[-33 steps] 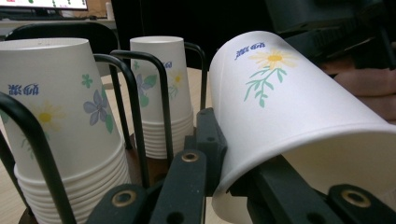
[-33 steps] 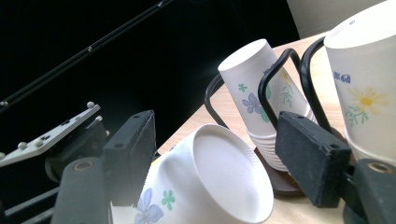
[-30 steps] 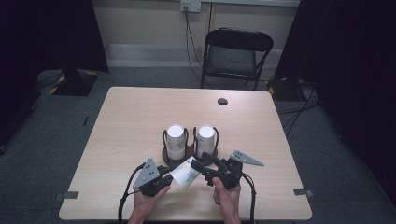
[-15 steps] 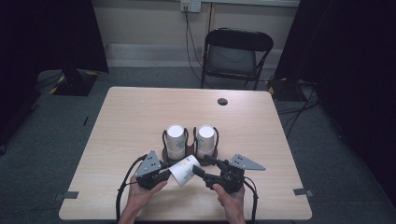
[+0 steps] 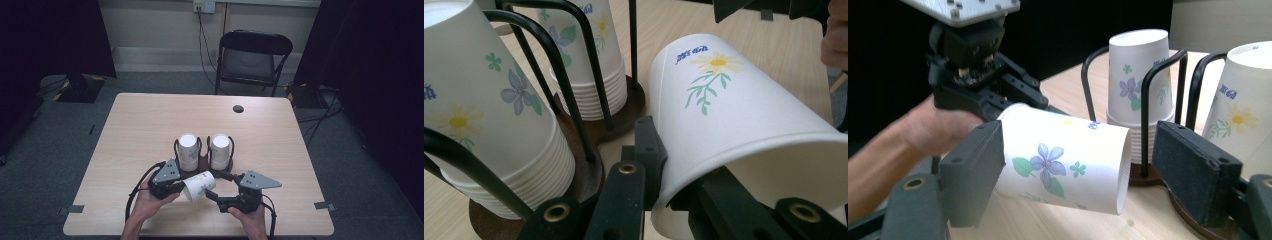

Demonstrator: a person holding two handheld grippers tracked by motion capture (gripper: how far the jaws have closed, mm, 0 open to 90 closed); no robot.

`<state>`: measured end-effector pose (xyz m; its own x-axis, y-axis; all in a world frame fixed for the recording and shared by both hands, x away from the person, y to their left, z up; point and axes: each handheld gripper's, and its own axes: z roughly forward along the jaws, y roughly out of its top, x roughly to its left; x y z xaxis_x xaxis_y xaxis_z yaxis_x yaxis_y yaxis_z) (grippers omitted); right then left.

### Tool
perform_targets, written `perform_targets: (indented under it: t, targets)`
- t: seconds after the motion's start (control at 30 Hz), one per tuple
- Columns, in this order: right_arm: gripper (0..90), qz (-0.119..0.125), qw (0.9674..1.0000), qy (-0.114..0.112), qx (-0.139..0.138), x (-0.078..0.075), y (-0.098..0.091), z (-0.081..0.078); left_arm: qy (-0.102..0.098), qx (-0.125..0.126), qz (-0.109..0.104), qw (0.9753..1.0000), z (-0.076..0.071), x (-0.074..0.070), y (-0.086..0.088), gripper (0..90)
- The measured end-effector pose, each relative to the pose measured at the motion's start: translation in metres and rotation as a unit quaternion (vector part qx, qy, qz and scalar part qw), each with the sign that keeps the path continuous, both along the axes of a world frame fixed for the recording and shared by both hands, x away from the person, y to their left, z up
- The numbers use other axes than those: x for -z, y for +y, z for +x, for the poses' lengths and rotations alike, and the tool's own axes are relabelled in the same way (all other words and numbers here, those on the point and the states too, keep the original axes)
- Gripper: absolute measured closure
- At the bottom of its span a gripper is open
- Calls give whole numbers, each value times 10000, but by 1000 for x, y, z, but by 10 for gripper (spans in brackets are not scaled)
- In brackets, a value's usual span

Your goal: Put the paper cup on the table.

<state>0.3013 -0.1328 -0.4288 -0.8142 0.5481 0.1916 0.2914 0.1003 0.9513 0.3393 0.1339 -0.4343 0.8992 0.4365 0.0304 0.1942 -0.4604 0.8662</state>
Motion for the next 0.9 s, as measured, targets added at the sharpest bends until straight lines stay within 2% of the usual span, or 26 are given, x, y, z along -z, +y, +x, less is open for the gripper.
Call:
perform_targets:
  t: [0.17, 0.27, 0.3, 0.37, 0.6, 0.7, 0.8, 0.9]
  targets:
    - [245, -449, 9988, -168, -134, -1, 5, -2, 43, 148, 333, 9993, 2, -3, -7, 870]
    - [253, -674, 9969, -301, -283, -3, 9, -4, 92, 281, 557, 9980, 2, -4, -11, 870]
    - [254, -755, 9960, -353, -309, -3, 10, -5, 44, 293, 660, 9974, 2, -4, -12, 870]
    - [257, -913, 9942, -479, -303, -4, 12, -6, 72, 343, 629, 9974, 1, -4, -14, 868]
    - [249, -1426, 9868, -666, -384, -3, 17, -11, 155, 435, 930, 9946, 2, -5, -16, 872]
    - [232, -1650, 9828, -716, -424, 0, 19, -12, 204, 494, 981, 9937, 4, -8, -15, 874]
    - [232, -1827, 9777, -929, -463, 2, 24, -16, 289, 607, 1049, 9922, 4, -8, -16, 873]
    - [224, -2191, 9669, -1209, -503, 3, 31, -20, 346, 609, 1149, 9909, 5, -8, -17, 872]
